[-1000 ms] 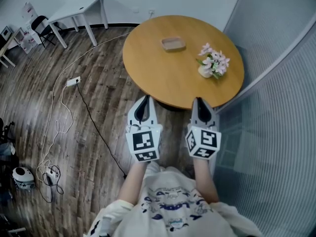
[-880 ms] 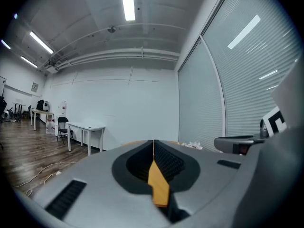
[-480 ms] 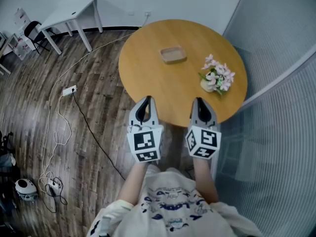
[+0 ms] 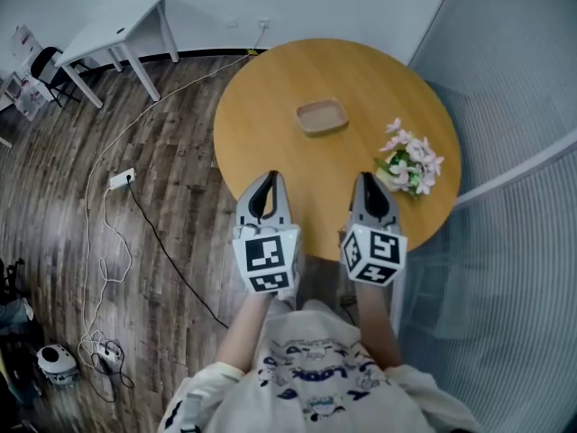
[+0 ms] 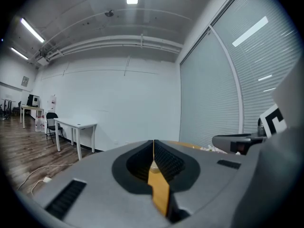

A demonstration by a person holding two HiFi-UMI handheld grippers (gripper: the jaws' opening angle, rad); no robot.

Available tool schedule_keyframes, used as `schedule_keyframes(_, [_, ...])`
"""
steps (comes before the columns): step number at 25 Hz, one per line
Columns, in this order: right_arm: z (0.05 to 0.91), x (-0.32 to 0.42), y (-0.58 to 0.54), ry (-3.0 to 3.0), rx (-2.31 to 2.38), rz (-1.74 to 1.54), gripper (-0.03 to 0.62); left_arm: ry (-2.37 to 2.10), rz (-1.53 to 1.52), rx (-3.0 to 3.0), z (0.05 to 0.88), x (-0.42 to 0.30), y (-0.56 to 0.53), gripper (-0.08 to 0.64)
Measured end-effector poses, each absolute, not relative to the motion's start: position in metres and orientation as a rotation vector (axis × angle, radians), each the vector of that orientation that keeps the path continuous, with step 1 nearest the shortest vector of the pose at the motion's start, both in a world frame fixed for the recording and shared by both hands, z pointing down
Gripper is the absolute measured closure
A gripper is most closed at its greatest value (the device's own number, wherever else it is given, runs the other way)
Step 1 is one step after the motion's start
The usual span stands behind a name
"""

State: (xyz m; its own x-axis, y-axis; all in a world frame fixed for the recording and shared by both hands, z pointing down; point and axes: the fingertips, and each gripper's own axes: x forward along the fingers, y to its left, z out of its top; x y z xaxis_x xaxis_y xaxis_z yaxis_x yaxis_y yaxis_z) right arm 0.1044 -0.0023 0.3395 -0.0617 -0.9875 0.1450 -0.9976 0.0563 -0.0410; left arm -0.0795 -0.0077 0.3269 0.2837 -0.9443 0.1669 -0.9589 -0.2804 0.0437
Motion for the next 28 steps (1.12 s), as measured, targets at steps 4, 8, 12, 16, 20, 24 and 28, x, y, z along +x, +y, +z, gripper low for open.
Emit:
schedule_keyframes(4, [0.348,0.103,-0.030,-2.198,2.103,0.221,0.569,-1.770,0.175,2.402,0.336,-0.081,-0.038,0.552])
schedule_keyframes(8, [0.353,0.104,-0.046,-2.168,2.100,0.232,0.569,-1.742,0.190,2.401,0.342,-0.079,-0.058,0.552])
schedule_keyframes(12, [0.361,0.105,-0.061,-2.145,2.095,0.257,0.569,-1.725,0.207,2.391,0.350,-0.077,-0.075,0.552])
schedule_keyframes(16, [0.360,0.114,-0.072,-2.129,2.095,0.271,0.569,-1.716,0.220,2.379,0.350,-0.070,-0.087,0.552])
schedule_keyframes(20, [0.361,0.123,-0.089,-2.124,2.086,0.281,0.569,-1.718,0.231,2.359,0.352,-0.064,-0.101,0.552])
schedule_keyframes(24, [0.366,0.127,-0.114,-2.133,2.065,0.295,0.569,-1.730,0.248,2.331,0.360,-0.063,-0.120,0.552])
schedule_keyframes(28, [0.369,0.133,-0.143,-2.143,2.043,0.296,0.569,-1.742,0.257,2.295,0.369,-0.058,-0.145,0.552])
